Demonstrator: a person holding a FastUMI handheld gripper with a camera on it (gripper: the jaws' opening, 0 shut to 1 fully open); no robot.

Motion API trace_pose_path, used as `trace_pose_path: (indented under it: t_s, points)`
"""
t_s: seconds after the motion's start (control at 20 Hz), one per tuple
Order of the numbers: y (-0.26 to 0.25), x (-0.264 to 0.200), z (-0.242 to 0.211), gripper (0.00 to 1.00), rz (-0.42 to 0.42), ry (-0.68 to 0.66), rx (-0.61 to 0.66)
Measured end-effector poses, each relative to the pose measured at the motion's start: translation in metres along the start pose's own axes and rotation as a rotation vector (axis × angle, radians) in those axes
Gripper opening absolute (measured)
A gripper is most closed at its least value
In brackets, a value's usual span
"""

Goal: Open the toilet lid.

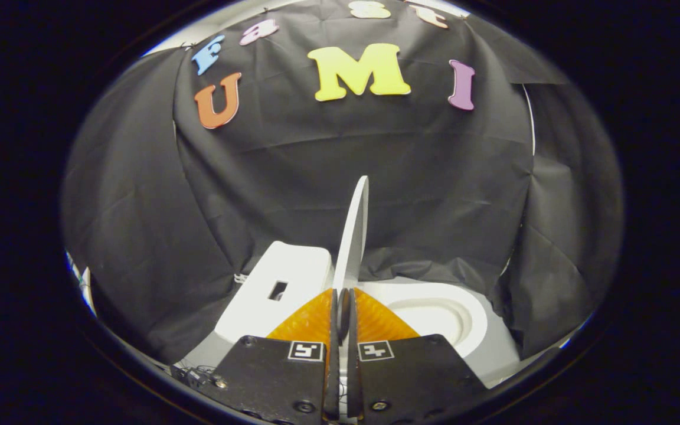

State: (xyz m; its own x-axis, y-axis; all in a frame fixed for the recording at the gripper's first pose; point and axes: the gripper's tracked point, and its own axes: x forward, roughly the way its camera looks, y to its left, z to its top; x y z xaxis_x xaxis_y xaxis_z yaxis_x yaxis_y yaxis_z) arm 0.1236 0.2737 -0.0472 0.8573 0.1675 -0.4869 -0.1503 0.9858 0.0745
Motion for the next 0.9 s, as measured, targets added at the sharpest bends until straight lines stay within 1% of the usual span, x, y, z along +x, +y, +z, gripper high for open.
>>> trace_pose_path:
  t_s: [0.3,0.75,0.9]
  points:
    - [0.044,0.006,-0.003,0.08,0.038,-0.005,-0.011]
    - [0.112,0.025,-0.016,0.08,0.069,0.018,-0.103]
    - [0.124,0.031,-0.016,0.08,0.070,0.020,-0.116]
